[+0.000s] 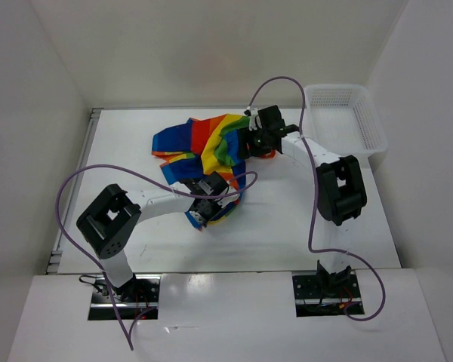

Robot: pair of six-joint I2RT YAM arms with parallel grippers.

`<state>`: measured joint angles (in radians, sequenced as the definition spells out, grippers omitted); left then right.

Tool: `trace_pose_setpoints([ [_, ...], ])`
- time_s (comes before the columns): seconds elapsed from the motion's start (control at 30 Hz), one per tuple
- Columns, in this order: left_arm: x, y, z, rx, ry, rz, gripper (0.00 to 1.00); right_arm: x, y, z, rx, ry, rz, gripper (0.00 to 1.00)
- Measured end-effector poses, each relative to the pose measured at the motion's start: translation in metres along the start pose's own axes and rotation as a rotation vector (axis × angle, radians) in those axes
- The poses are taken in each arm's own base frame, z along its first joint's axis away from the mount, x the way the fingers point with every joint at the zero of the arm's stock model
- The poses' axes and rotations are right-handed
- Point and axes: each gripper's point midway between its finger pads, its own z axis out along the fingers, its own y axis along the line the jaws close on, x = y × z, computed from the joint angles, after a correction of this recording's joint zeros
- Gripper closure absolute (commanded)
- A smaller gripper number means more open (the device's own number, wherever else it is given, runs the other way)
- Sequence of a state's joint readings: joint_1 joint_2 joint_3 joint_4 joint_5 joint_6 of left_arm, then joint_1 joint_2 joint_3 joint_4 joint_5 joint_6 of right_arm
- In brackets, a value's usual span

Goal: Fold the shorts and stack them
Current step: Flatten the shorts out

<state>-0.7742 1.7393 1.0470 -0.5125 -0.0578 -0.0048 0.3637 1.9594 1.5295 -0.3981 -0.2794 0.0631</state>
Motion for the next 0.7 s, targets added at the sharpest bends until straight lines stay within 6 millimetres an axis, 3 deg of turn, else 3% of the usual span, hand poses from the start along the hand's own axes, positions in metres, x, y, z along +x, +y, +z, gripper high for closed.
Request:
trace_pose_setpoints([
  [0.2,0.0,0.004,0.0,-0.022,0.001,0.0,1.0,0.007,0.004,0.009,-0.009,0.022,-0.021,0.34],
  [0.47,0.0,0.004,0.0,-0.023,0.001,0.0,1.0,0.0,-0.007,0.012,0.086,-0.006,-0.106,0.28],
  [0.7,0.0,0.004,0.0,-0.023,0.001,0.0,1.0,-0.003,0.003,0.016,0.083,-0.02,-0.176,0.29],
])
